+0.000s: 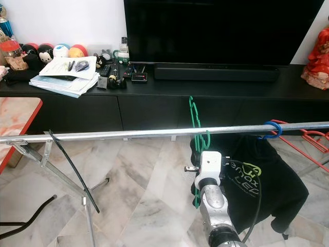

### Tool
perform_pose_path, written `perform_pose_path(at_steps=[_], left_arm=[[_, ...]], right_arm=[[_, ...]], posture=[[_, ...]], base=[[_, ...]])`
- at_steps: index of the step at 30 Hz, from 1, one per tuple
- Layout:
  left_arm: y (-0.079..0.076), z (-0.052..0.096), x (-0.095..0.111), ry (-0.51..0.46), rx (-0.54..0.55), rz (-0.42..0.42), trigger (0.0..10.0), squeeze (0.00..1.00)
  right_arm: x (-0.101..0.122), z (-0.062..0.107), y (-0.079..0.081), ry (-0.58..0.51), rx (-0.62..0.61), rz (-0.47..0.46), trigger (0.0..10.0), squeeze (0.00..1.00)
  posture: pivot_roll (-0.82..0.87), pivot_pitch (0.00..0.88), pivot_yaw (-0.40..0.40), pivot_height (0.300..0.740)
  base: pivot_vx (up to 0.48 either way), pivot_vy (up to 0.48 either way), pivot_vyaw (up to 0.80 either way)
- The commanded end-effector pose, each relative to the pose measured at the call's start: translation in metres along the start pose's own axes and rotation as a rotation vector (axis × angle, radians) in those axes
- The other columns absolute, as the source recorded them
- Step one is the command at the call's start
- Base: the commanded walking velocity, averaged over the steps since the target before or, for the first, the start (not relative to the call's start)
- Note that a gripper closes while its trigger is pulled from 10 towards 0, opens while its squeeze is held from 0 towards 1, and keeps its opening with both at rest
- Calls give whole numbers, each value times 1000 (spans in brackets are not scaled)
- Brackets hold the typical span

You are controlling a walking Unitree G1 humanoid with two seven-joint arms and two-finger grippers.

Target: Hang hanger

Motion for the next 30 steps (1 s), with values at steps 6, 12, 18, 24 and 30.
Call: perform_pose_path(at_steps=[6, 12, 18, 24, 30], left_arm=[[14, 0, 0, -3, 90, 106, 10000, 0], [13, 0, 18, -101, 69, 224, 10000, 0], [11, 0, 19, -112, 63, 222, 10000, 0], [12, 1, 23, -141, 60, 224, 10000, 0], [16, 1, 28, -160, 70, 227, 10000, 0]], right_arm=[[-2, -2, 7, 31, 61, 54, 10000, 0], [-4, -1, 15, 43, 122, 100, 10000, 0], [-5, -2, 16, 62, 140, 153, 10000, 0], [3, -7, 13, 62, 128, 161, 10000, 0], [13, -13, 11, 50, 111, 144, 10000, 0]], posture=[[-3, 94, -24, 740], [1, 93, -25, 740], [0, 95, -28, 740], [2, 96, -28, 740], [5, 98, -27, 740]], base=[[0, 0, 0], [0, 0, 0], [0, 0, 0], [0, 0, 0], [0, 0, 0]])
Point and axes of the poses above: a point about 5 cm out from each wrist's last joint towards the gripper, its own z axis pointing back from the gripper into the wrist, its own x axis along the axis of the wrist's last joint, y = z × x, the point moved 5 cm from there along -z, pointing out of the wrist towards the gripper, and after that the axes turned 9 degrees about -z, right-handed, at the moved point
